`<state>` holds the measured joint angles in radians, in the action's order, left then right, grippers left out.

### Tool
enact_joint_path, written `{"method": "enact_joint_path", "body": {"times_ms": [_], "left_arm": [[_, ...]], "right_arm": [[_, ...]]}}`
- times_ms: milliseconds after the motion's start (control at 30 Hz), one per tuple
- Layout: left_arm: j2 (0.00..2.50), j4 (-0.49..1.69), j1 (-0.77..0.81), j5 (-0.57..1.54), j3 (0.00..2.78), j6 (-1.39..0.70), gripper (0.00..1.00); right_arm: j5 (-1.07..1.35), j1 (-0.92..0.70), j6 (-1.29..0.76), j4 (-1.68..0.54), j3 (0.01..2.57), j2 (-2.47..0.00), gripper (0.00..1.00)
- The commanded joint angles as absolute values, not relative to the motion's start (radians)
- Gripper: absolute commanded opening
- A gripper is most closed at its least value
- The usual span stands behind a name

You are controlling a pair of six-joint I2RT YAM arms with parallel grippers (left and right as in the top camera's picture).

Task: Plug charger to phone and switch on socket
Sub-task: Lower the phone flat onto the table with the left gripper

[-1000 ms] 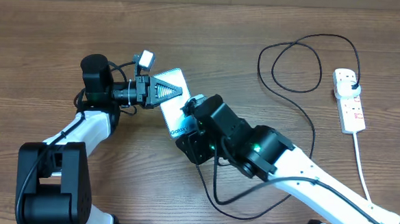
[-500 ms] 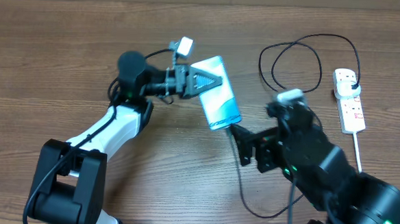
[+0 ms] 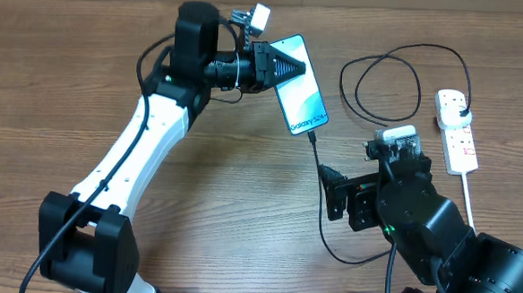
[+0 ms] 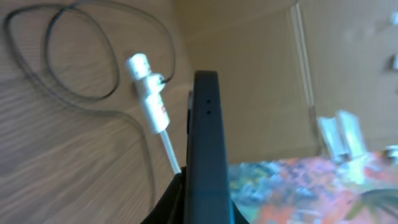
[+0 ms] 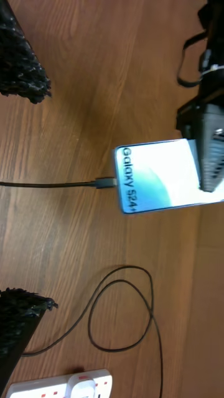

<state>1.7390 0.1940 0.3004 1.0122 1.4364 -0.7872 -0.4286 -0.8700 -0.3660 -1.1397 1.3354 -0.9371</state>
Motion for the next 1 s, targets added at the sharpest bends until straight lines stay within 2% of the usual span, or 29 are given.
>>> {"method": "enact_joint_path", "body": {"times_ms": [0,133,233,333,600,667,967], "left_arm": [[1.782,0.381,0.29,1.002,1.513,-0.478,0.09],[1.832,0.663,0.26,0.951,1.525,-0.285,0.08],[1.882,0.867,0.228,0.767,1.525,-0.177,0.04],[1.924,0.959,0.2,0.683,1.525,-0.107,0.04],[2.019,0.986,0.159,0.684,1.525,0.05,0.04],[2.047,0.988,0.159,0.684,1.525,0.091,0.04],[2.195,0.983,0.159,0.768,1.525,0.113,0.04]], "right_arm": [[-0.452,-0.867,-0.375,-1.121,1.349,-0.933,1.0],[-0.452,-0.867,-0.375,-1.115,1.349,-0.95,1.0],[-0.452,-0.867,-0.375,-1.116,1.349,-0.984,1.0],[-0.451,-0.867,-0.374,-1.116,1.349,-1.026,1.0],[-0.407,-0.867,-0.379,-1.108,1.349,-1.141,1.0],[-0.399,-0.867,-0.448,-1.088,1.349,-1.146,1.0],[-0.4,-0.867,-0.535,-1.004,1.349,-1.149,1.0]]}}
